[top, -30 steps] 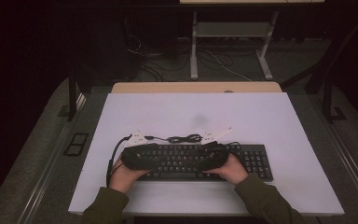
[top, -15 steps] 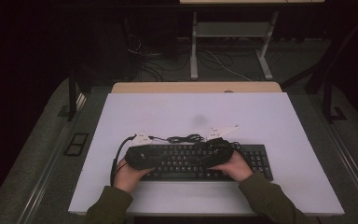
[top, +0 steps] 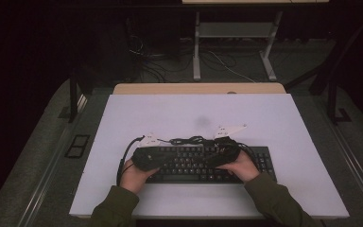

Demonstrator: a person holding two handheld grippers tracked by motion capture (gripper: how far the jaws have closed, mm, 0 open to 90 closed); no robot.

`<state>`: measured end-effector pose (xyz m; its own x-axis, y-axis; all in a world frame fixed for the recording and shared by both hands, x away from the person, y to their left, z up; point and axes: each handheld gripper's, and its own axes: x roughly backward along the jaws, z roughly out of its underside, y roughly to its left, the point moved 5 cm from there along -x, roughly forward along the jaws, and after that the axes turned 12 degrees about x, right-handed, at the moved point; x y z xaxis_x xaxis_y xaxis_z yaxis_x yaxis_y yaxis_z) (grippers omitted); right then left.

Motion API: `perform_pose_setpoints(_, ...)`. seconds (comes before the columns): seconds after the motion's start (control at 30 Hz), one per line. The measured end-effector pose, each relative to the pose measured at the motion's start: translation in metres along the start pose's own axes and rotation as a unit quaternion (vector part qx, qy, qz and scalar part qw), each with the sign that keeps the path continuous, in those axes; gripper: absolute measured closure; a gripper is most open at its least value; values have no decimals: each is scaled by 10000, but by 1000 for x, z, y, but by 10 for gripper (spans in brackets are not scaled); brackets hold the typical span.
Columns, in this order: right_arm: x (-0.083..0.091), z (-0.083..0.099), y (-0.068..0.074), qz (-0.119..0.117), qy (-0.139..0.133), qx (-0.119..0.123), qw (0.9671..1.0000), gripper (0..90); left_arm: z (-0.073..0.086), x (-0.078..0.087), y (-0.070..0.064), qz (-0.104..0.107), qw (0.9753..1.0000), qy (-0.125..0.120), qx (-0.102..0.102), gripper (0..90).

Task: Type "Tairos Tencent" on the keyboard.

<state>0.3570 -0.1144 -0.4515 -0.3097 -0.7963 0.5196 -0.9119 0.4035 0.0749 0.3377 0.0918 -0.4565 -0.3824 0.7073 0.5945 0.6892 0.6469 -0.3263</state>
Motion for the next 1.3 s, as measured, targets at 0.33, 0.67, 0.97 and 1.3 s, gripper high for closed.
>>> perform_pose_setpoints(0.33,3,0,-3,46,-35,-41,10000,187,0,-13,0,-13,9998,174,-73,892)
perform_pose_setpoints(0.67,5,-1,-3,54,-56,-57,10000,187,2,-19,-1,-75,9996,273,-93,892)
perform_pose_setpoints(0.97,7,-1,-5,73,-94,-66,9999,187,2,-19,-2,-60,9995,290,-122,892)
perform_pose_setpoints(1.3,10,0,-8,93,-141,-53,9998,187,0,-15,-3,-38,9995,254,-172,865)
